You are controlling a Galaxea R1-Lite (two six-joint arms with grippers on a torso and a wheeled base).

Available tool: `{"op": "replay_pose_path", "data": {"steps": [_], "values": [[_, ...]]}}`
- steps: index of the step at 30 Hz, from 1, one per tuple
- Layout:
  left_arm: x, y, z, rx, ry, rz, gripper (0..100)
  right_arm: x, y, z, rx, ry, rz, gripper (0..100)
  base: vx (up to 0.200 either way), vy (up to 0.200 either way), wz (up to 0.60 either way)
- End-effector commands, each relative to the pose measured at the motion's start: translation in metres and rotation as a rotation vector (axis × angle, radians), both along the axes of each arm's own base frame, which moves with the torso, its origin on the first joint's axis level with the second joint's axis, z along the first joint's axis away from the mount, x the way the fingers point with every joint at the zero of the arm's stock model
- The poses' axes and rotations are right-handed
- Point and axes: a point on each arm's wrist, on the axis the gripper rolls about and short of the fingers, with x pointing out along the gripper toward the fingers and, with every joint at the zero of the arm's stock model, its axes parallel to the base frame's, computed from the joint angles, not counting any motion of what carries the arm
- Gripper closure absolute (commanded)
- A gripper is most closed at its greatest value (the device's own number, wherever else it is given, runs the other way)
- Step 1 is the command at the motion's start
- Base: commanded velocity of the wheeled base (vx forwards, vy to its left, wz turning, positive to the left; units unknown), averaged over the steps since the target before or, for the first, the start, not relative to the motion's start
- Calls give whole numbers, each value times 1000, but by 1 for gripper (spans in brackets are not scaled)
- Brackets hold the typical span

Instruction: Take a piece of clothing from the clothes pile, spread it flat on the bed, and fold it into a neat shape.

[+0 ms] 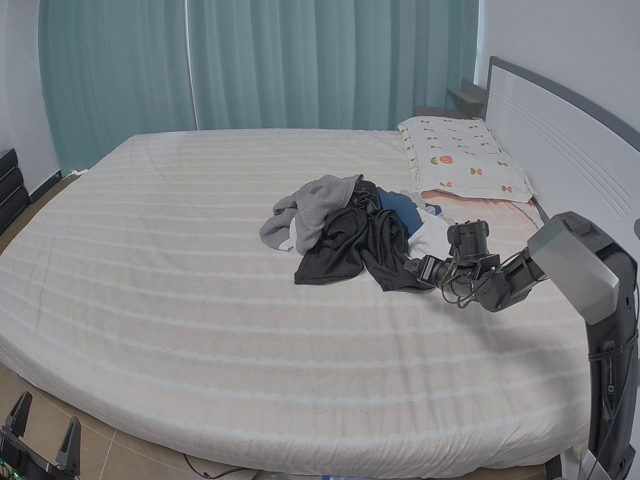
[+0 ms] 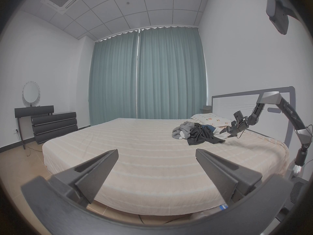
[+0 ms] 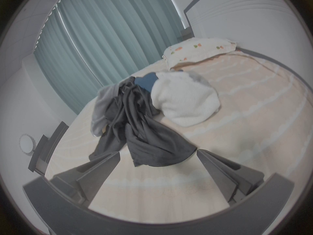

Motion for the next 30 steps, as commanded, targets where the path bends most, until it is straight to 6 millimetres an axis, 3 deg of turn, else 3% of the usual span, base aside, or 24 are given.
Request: {"op": "replay_pose_path", "data": {"steps": [1,8,17,18,30], "values": [[0,0,-5,0,1,0,0,19,4,-27,2,30,-13,0,0,0,0],[0,0,-5,0,1,0,0,28,10,-25,3,27,-10,0,0,0,0],[0,0,-5,0,1,0,0,38,20,-40,-13,18,-34,0,0,0,0],[0,0,-5,0,1,0,0,39,21,-40,-7,15,-37,100,0,0,0],[0,0,-5,0,1,0,0,36,20,-27,10,2,-48,100,0,0,0]]}}
